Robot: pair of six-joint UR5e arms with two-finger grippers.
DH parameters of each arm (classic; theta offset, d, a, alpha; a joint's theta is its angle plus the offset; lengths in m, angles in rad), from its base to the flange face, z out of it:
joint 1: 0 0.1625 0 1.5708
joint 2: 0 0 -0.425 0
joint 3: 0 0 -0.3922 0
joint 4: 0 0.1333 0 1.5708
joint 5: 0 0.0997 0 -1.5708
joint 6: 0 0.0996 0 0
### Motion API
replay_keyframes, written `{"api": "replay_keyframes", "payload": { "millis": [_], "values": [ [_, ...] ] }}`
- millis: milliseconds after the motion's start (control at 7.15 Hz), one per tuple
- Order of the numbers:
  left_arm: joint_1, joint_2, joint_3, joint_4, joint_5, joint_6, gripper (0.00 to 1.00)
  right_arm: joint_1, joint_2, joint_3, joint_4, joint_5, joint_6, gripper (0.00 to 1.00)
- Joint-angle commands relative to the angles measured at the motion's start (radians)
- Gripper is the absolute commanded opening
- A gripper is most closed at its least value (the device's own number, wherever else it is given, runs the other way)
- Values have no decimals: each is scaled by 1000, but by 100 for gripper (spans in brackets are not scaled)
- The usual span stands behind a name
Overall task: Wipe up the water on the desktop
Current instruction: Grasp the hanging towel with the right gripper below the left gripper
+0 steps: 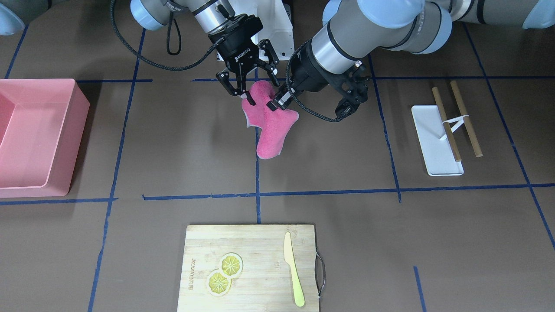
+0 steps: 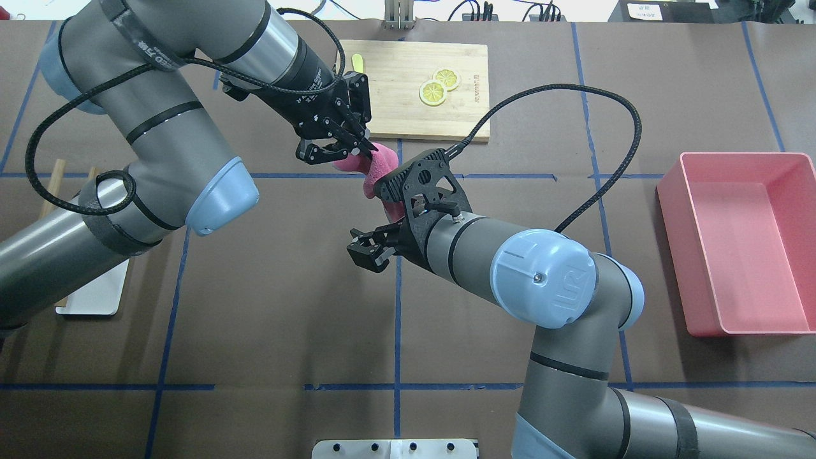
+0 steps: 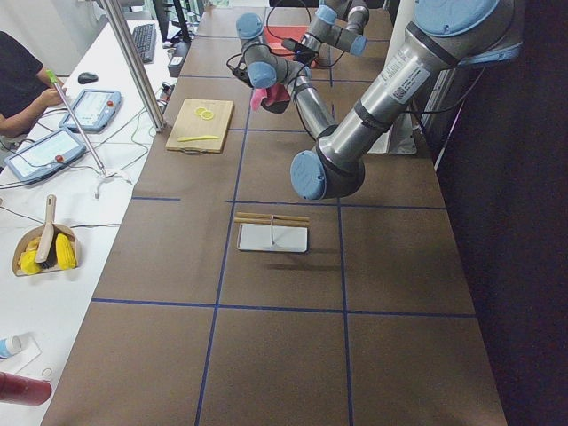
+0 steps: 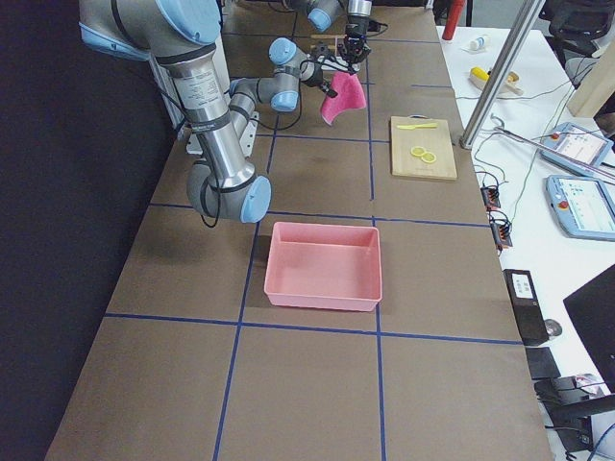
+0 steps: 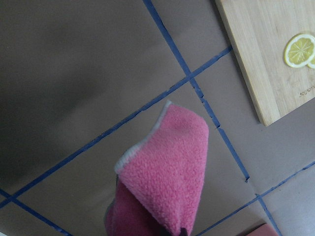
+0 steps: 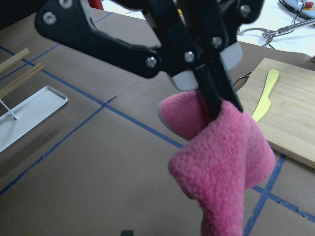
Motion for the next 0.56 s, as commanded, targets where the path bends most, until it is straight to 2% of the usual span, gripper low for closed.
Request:
{"api": "replay_keyframes", "payload": {
  "millis": [0,280,420],
  "values": [
    [0,2,-1,0,0,6,5,0,0,4,2,2,8,0],
    [0,2,-1,-2,0,17,8,2,-1,12,3,2,8,0],
    [0,5,-1,-3,-2,20,18,3,-1,12,5,2,8,0]
  ]
}}
